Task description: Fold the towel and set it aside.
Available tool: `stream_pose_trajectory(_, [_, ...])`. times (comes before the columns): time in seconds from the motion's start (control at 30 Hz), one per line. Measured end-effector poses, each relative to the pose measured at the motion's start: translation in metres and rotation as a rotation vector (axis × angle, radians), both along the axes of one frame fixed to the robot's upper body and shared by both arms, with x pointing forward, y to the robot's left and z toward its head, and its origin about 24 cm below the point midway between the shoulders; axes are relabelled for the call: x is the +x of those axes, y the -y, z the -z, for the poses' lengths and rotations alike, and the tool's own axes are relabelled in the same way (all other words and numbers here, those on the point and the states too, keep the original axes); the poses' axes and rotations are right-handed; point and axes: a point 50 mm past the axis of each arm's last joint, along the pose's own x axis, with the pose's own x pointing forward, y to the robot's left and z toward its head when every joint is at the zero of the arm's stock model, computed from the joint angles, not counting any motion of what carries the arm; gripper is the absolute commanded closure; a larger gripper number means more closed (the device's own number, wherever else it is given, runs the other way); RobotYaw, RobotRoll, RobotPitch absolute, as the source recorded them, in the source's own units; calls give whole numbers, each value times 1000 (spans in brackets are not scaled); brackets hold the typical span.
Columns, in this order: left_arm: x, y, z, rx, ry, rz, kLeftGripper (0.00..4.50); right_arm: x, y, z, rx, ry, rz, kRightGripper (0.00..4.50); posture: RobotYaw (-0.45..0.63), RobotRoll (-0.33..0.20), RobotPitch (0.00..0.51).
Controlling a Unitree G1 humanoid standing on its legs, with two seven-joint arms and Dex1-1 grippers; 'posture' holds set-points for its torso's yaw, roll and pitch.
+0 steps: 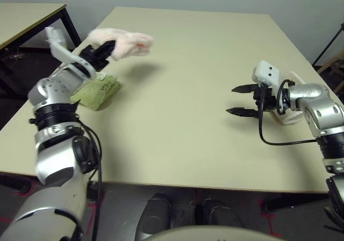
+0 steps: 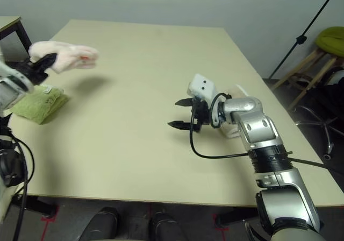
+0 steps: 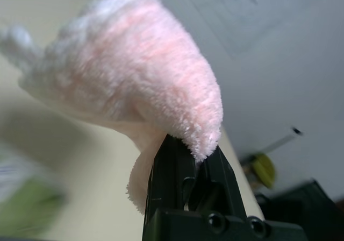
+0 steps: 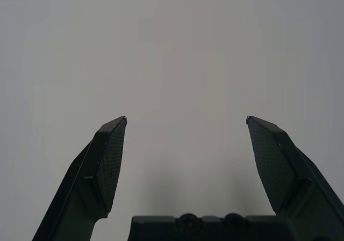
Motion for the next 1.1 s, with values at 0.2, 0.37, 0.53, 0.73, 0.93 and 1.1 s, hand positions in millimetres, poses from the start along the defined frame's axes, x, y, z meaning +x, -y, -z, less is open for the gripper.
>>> stream_pose_trajectory(0.2, [-14, -18, 35, -5, -81, -79, 4480, 2, -6, -4, 21, 14, -18, 0, 120, 0, 62])
stream_pose_trajectory(0.37, [-24, -27, 58, -10, -143, -129, 4480, 2, -6, -4, 24, 15, -19, 0, 118, 0, 63])
stream_pose_trajectory(0.53, [-34, -36, 73, -37, -175, -176, 4480, 2, -6, -4, 24, 14, -18, 0, 117, 0, 66])
stream_pose_trajectory(0.73, [-42, -41, 84, -34, -216, -197, 3342, 2, -6, -5, 23, 14, -18, 0, 113, 0, 66])
stream_pose_trajectory(0.93, [-73, -64, 72, 97, -270, -242, 1322, 2, -4, -7, 18, 20, -14, 0, 117, 0, 63])
stream_pose_trajectory(1.1, [-111, -58, 65, 278, -416, -139, 22, 2, 0, -9, 12, 25, -1, 0, 142, 0, 66])
